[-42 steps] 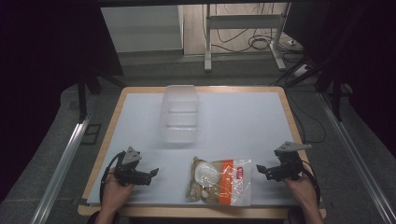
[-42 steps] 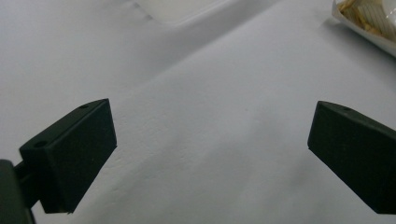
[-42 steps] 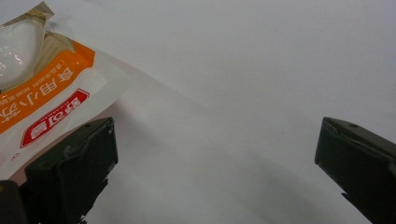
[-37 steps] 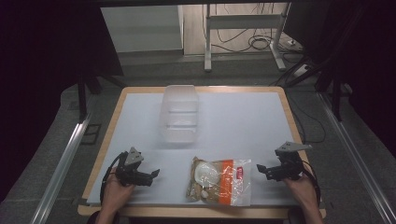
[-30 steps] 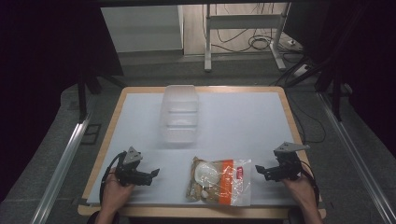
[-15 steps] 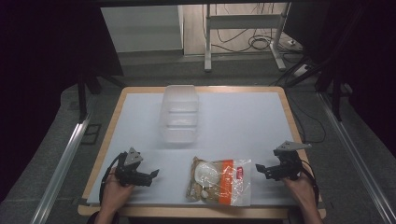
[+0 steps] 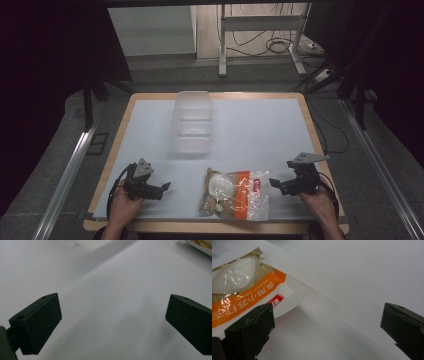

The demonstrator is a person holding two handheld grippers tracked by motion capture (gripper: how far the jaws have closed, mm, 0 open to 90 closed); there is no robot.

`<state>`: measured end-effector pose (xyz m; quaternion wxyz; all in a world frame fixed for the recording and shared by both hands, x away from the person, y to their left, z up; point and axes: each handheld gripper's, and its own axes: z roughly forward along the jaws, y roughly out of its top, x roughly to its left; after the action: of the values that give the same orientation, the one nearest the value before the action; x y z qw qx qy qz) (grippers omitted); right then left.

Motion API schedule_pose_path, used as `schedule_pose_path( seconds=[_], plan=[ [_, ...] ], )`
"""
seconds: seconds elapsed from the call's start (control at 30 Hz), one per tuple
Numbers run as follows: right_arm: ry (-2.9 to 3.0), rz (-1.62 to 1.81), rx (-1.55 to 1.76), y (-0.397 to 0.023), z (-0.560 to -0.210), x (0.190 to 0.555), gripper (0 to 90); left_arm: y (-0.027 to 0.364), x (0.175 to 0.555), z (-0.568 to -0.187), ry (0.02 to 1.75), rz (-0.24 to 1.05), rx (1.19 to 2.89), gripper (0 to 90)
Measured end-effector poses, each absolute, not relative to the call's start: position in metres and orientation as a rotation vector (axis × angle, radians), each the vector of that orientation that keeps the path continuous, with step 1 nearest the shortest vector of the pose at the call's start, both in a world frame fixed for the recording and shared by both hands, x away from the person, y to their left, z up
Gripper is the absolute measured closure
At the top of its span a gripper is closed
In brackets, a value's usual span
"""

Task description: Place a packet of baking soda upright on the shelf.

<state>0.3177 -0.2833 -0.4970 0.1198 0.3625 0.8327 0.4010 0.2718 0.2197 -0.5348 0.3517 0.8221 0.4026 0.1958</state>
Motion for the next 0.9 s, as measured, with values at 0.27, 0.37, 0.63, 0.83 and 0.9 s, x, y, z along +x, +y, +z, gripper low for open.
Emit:
schedule_pose_path(
  seconds=[0.27,0.37,0.63,0.83,0.9],
  plan=[
    [2.444,1.166,1.067,-0.276,-0.49,0.312,0.0,0.219,0.272,-0.535,1.038,0.507,2.136,0.5],
    [2.474,1.121,1.03,-0.269,-0.488,0.309,0.0,0.219,0.272,-0.536,1.036,0.507,2.138,0.5],
    [2.501,1.058,0.901,-0.245,-0.478,0.293,20.3,0.218,0.271,-0.536,1.033,0.513,2.142,0.5],
    [2.53,1.084,0.828,-0.234,-0.473,0.284,32.4,0.218,0.271,-0.536,1.028,0.515,2.151,0.5],
    [2.556,1.104,0.806,-0.228,-0.472,0.282,39.5,0.218,0.272,-0.536,1.026,0.516,2.156,0.5]
  ],
)
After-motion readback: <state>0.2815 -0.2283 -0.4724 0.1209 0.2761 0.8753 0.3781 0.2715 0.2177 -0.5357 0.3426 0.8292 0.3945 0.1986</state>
